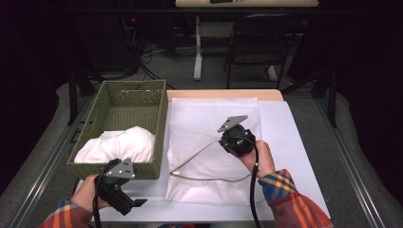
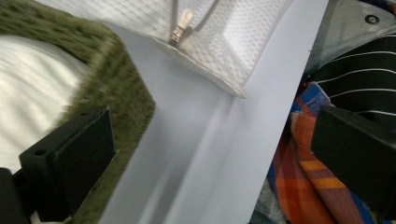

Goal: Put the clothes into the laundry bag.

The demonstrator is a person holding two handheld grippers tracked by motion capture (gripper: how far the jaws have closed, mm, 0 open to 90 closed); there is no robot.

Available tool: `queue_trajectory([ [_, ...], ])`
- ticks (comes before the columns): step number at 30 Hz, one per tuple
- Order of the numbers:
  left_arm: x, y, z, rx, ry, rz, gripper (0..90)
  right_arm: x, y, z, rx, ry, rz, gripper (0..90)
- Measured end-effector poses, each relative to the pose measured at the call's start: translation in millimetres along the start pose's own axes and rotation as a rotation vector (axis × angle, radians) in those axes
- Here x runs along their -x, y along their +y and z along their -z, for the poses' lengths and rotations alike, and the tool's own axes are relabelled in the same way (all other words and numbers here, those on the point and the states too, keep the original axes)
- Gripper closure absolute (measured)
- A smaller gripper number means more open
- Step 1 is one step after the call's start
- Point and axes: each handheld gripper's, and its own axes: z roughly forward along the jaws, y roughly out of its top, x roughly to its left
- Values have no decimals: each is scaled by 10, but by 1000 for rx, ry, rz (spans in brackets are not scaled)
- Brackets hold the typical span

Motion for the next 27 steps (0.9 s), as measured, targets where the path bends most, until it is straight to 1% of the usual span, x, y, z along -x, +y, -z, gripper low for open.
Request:
queue_trajectory([
  [1,-30,17,45,1,0,-5,0,0,0,0,0,0,0,886],
  [2,-62,35,85,2,15,-4,0,-1,-1,0,0,0,1,886],
  [3,-128,68,161,-7,29,-21,0,-2,-1,2,1,0,0,886],
  [4,-163,83,192,-14,47,-25,0,-2,-1,7,2,-1,-1,886],
  [5,-163,83,192,-14,47,-25,0,-2,-1,11,2,-1,-2,886],
  [6,-243,103,250,-27,59,-49,0,0,-1,13,2,-2,2,886],
  [7,-243,103,250,-27,59,-49,0,0,-1,13,2,-2,2,886],
  [8,-289,114,274,-40,60,-44,0,-1,0,15,1,-2,0,886],
  [9,-329,124,294,-49,75,-45,0,0,-1,16,0,-3,1,886],
  [10,-419,146,343,-60,75,-54,0,1,0,17,0,-2,2,886],
  [11,-419,146,343,-60,75,-54,0,1,0,17,0,-2,2,886],
  [12,-442,153,356,-62,88,-52,0,0,-1,19,0,-5,0,886],
  [13,-479,163,374,-66,90,-54,0,3,-2,17,1,-4,0,886],
  [14,-554,184,405,-79,103,-56,0,4,-4,13,0,-5,0,886],
  [15,-554,184,405,-79,103,-56,0,4,-4,13,0,-5,0,886],
  [16,-590,195,423,-81,107,-64,0,9,-6,11,-1,-3,0,886],
  [17,-632,208,444,-88,109,-77,0,9,-6,10,0,-5,1,886],
  [18,-719,232,487,-87,130,-93,0,11,-6,8,-2,-4,2,886],
  [19,-719,232,487,-87,130,-93,0,9,-6,6,-2,-8,3,886],
  [20,-767,246,511,-94,134,-94,0,5,-6,6,-3,-8,0,886],
  [21,-866,270,545,-98,152,-100,0,4,-6,5,-4,-7,2,886],
  [22,-866,270,545,-98,152,-100,0,4,-6,5,-4,-7,2,886],
  [23,-913,280,557,-106,157,-101,0,3,-6,7,-3,-8,1,886],
  [24,-1006,297,555,-123,162,-106,0,7,-8,7,-3,-8,-1,886],
  [25,-1006,297,555,-123,162,-106,0,8,-10,7,-2,-8,-2,886],
  [26,-1089,299,528,-147,166,-113,0,12,-12,6,-3,-6,-2,886],
  [27,-1089,299,528,-147,166,-113,0,12,-12,6,-3,-6,-2,886],
])
